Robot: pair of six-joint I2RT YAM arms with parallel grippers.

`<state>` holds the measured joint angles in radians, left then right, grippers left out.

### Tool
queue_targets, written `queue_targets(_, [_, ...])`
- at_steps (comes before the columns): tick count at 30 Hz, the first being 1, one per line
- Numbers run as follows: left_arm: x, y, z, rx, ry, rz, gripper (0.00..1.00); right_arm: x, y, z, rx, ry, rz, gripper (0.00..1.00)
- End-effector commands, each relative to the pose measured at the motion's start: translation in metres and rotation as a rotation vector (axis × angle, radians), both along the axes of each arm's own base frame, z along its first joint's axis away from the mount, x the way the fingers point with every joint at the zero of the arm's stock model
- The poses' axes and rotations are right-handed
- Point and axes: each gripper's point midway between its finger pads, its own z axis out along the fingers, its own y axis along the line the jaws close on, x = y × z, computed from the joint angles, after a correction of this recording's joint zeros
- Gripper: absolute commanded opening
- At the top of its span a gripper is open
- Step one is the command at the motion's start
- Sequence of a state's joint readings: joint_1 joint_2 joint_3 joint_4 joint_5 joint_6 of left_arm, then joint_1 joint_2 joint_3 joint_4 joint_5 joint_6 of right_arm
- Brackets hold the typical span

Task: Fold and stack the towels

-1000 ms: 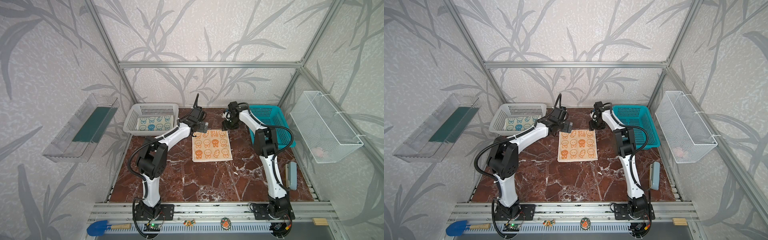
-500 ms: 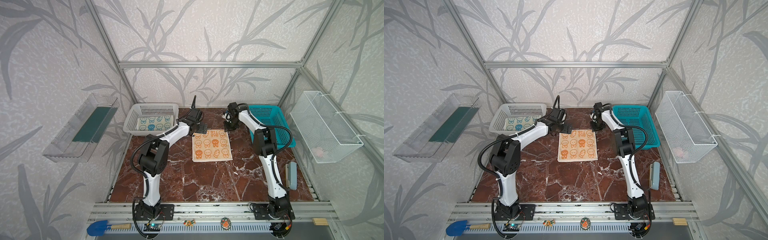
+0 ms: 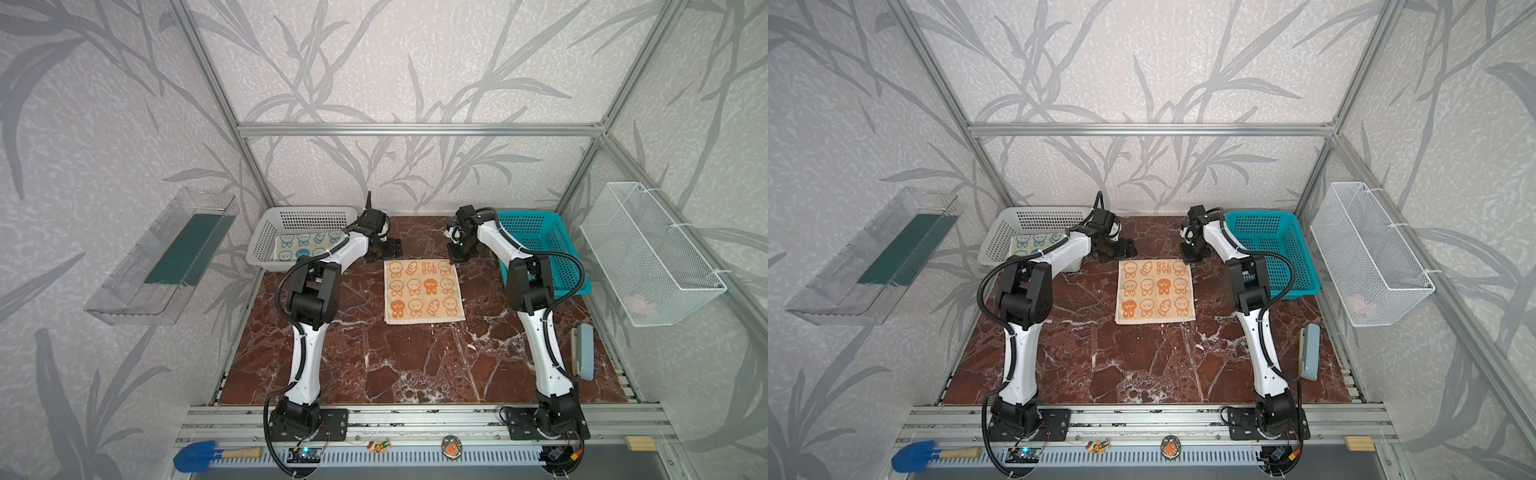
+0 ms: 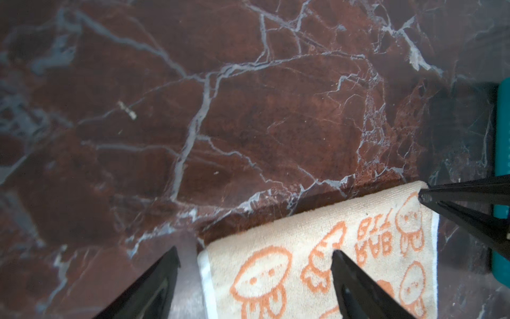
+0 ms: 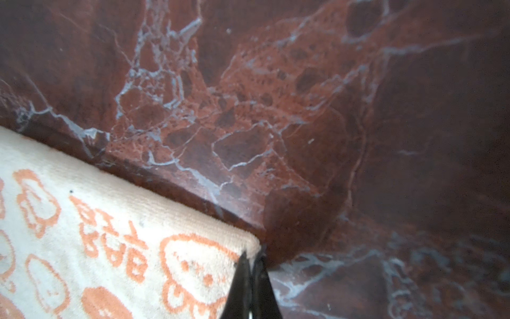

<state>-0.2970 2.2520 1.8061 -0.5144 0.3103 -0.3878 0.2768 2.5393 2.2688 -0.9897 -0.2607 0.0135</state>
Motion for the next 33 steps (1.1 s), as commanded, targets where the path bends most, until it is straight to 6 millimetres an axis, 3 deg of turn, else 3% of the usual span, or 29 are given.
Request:
queue_targets(1, [-0.004,-0.004,0.000,-0.053,0.061,-0.015,0.79,-0.009,-0.002,-0.012,-0.007,0.050,0.007,0.00])
queue_targets(6, [-0.005,0.008,-0.012,-0.032,0.095,-0.001,0.69,-0.010,-0.002,-0.012,-0.007,0.050,0.008,0.00])
queue_targets(14, [-0.008,0.016,-0.024,0.010,0.114,-0.021,0.63,-0.009,0.000,-0.010,0.007,0.049,0.001,0.00])
queue_targets(22, [-0.011,0.022,-0.042,0.044,0.151,-0.031,0.46,-0.010,0.000,-0.006,0.003,0.046,0.002,0.00])
queue_targets(28, [-0.012,0.022,-0.046,0.039,0.160,-0.035,0.24,-0.010,0.000,-0.006,0.004,0.048,0.003,0.00])
queue_targets(33, [-0.019,0.025,-0.048,0.055,0.169,-0.047,0.19,-0.011,-0.001,-0.005,0.003,0.047,0.003,0.00])
